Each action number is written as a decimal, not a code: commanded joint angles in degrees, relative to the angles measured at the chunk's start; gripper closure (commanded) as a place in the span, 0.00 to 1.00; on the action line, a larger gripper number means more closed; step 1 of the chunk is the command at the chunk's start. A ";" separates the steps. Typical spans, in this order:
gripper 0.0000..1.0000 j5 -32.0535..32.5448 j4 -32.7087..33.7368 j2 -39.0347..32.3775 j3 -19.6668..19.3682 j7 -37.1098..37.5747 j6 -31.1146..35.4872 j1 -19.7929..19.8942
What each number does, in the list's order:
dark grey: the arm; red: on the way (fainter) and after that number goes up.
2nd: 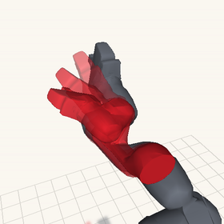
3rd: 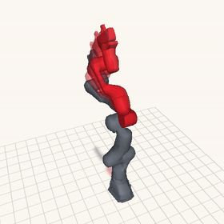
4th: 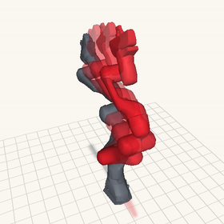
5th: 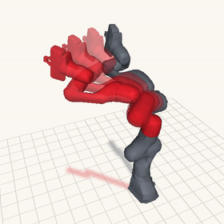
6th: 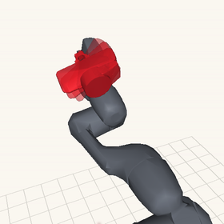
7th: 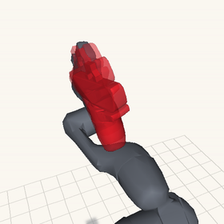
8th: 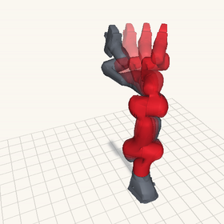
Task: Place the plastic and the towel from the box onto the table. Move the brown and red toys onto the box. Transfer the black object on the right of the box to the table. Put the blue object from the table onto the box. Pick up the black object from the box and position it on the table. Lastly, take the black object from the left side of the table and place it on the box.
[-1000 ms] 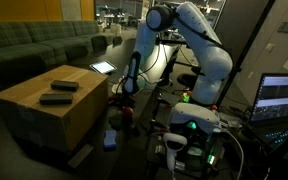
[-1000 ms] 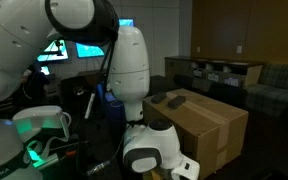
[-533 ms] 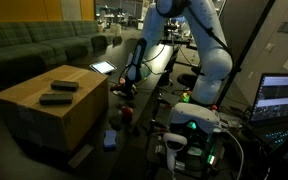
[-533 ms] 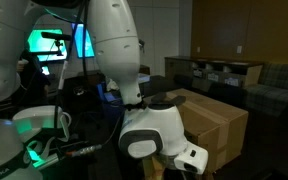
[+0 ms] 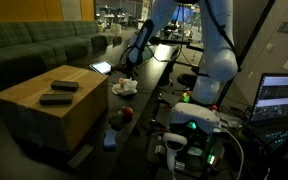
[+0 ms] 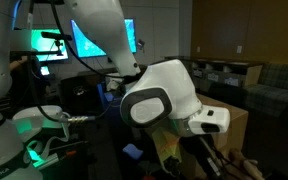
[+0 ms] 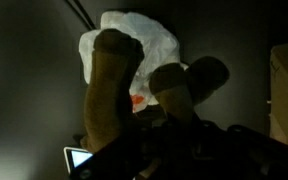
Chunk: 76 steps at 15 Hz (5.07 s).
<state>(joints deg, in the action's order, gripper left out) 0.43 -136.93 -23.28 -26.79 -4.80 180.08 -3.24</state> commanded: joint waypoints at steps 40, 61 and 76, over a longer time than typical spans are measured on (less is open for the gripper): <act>0.46 7.71 45.36 -18.88 40.13 -25.44 -15.48 12.61; 0.00 -4.05 3.41 11.72 33.79 -35.67 -24.11 22.77; 0.00 3.25 -10.43 -4.70 25.46 -15.62 9.47 10.07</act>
<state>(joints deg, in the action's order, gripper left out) 0.67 -147.85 -22.74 2.71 -26.29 182.13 11.84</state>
